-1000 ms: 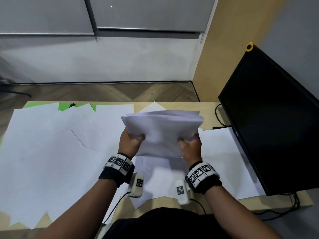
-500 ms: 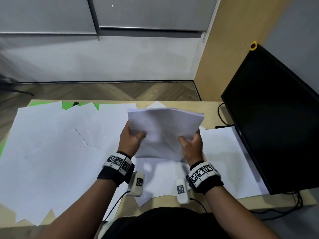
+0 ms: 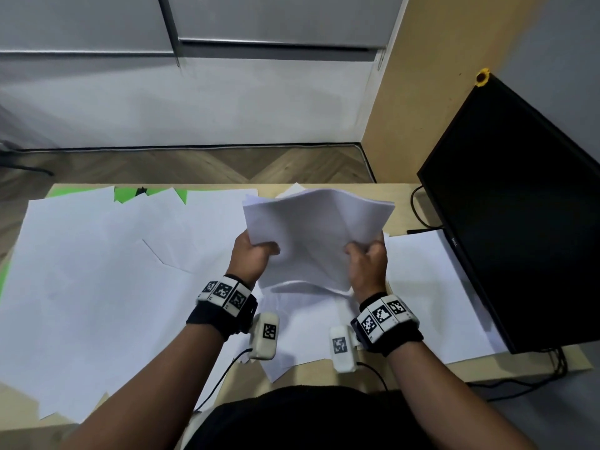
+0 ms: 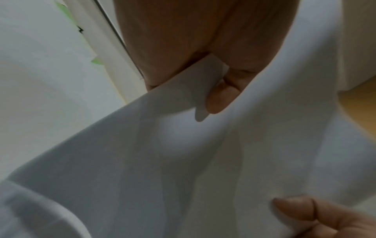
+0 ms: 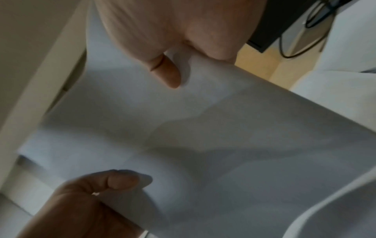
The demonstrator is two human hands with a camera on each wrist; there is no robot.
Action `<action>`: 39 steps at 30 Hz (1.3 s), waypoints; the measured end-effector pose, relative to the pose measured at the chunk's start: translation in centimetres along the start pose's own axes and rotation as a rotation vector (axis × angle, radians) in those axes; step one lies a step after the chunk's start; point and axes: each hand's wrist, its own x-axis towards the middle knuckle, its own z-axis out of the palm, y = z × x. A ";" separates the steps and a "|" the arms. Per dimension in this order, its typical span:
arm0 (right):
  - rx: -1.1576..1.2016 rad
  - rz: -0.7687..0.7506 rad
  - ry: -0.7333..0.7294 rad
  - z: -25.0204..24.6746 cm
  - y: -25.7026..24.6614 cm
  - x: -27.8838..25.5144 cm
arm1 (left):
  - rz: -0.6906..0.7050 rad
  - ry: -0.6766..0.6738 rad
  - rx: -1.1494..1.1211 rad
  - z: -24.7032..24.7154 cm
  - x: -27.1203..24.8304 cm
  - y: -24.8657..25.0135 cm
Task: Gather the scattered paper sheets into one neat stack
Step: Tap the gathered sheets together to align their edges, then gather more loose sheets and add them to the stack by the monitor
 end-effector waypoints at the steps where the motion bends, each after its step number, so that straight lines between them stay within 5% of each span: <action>1: 0.030 -0.022 0.005 0.0 -0.3 0.1 | 0.029 -0.004 -0.016 -0.2 -0.1 0.6; 4: 0.071 -0.042 0.033 0.2 -0.3 0.1 | 0.078 -0.029 0.030 -1.2 0.1 1.4; 9: -0.063 0.073 0.027 1.4 3.1 -1.5 | -0.134 -0.089 0.242 -2.5 0.3 -2.8; 14: -0.038 0.080 0.108 1.6 3.2 -2.4 | -0.126 -0.146 0.266 -3.0 0.1 -3.5; 20: -0.177 0.205 0.079 1.9 5.8 -4.2 | -0.199 -0.357 0.455 -4.8 0.7 -5.2; 26: -0.019 0.176 0.275 1.3 4.1 -5.5 | -0.062 -0.471 0.493 -5.3 1.2 -3.3; 33: -0.215 0.264 0.325 -1.0 4.5 -7.5 | -0.038 -0.713 0.564 -3.5 0.5 -4.1; 39: -0.200 0.502 0.119 -6.6 5.9 -6.6 | -0.293 -0.556 0.329 -0.2 1.1 -5.4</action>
